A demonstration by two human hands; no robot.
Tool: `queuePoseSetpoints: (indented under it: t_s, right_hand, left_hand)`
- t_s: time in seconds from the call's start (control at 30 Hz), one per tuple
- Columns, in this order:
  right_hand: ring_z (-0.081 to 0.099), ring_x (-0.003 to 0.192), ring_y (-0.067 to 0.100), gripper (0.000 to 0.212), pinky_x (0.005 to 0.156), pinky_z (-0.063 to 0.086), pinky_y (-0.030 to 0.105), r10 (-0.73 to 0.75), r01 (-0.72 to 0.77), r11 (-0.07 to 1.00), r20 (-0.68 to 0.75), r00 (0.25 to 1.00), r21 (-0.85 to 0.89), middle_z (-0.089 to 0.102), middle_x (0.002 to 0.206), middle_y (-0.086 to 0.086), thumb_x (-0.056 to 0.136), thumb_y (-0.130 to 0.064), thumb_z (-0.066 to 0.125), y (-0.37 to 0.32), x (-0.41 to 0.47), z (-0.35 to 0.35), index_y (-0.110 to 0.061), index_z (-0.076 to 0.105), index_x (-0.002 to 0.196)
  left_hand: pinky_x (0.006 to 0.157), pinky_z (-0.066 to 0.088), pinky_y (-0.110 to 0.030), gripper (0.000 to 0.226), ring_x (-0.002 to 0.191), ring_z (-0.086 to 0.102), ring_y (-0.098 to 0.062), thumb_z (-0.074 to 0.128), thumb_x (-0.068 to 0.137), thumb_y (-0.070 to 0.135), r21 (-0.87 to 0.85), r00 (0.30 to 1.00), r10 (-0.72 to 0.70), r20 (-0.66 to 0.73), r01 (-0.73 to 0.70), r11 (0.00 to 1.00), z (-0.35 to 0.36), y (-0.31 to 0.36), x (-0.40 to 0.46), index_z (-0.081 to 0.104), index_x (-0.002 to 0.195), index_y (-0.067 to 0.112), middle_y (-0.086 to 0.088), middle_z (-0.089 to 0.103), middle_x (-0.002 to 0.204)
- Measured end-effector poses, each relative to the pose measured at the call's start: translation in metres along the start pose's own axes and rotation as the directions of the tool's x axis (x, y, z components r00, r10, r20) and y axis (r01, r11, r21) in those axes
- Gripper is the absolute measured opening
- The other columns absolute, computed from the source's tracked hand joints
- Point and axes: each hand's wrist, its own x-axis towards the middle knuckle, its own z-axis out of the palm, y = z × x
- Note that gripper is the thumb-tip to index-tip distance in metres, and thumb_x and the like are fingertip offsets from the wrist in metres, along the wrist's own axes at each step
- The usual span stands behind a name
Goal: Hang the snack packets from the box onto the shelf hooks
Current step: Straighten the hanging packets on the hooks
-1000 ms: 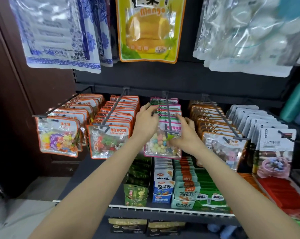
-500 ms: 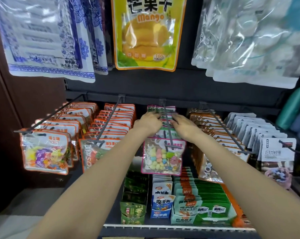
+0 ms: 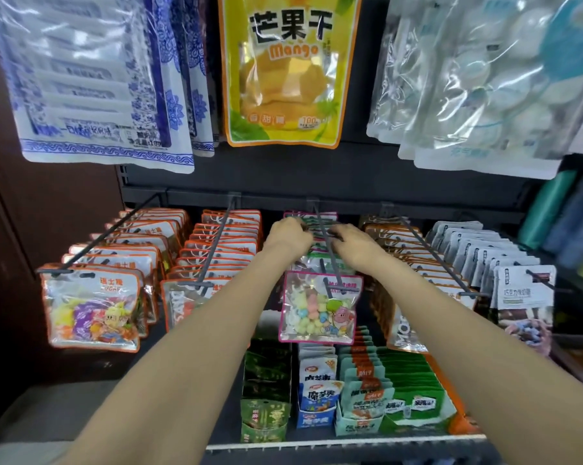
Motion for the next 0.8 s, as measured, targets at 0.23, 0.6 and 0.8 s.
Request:
queuePoseSetpoints:
  t_s: [0.23,0.6,0.8]
  right_hand:
    - [0.062,0.102,0.016,0.024,0.086,0.045,0.023,-0.102,0.184,0.951,-0.309,0.946,0.250,0.067,0.110,0.003,0.095,-0.013,0.050,-0.026,-0.068,-0.032,-0.015,0.065,0.113]
    - [0.065,0.090,0.018,0.022,0.082,0.050,0.025,-0.197,0.272,0.872,-0.217,0.956,0.407,0.067,0.093,0.002,0.092,-0.006,0.051,-0.083,-0.168,0.004,-0.011,0.068,0.104]
    - [0.050,0.118,0.018,0.045,0.090,0.039,0.022,-0.218,0.247,0.935,-0.137,0.966,0.255,0.050,0.129,0.006,0.090,-0.010,0.056,-0.102,-0.165,0.050,-0.016,0.046,0.134]
  left_hand:
    - [0.082,0.051,-0.035,0.023,0.095,0.062,-0.022,0.051,0.092,0.015,-0.092,0.936,0.190,-0.296,-0.226,0.970,-0.025,0.010,-0.060,0.061,0.113,0.013,-0.006,0.065,0.110]
    - [0.093,0.042,-0.028,0.043,0.104,0.056,-0.022,0.040,0.079,-0.016,-0.179,0.801,0.050,-0.596,-0.193,0.965,-0.087,-0.052,-0.194,0.062,0.109,0.004,-0.011,0.060,0.111]
    - [0.105,0.030,-0.027,0.056,0.128,0.041,-0.029,0.058,0.080,-0.002,0.059,0.940,0.115,-0.320,-0.102,0.993,-0.093,-0.112,-0.203,0.047,0.135,0.005,-0.016,0.045,0.137]
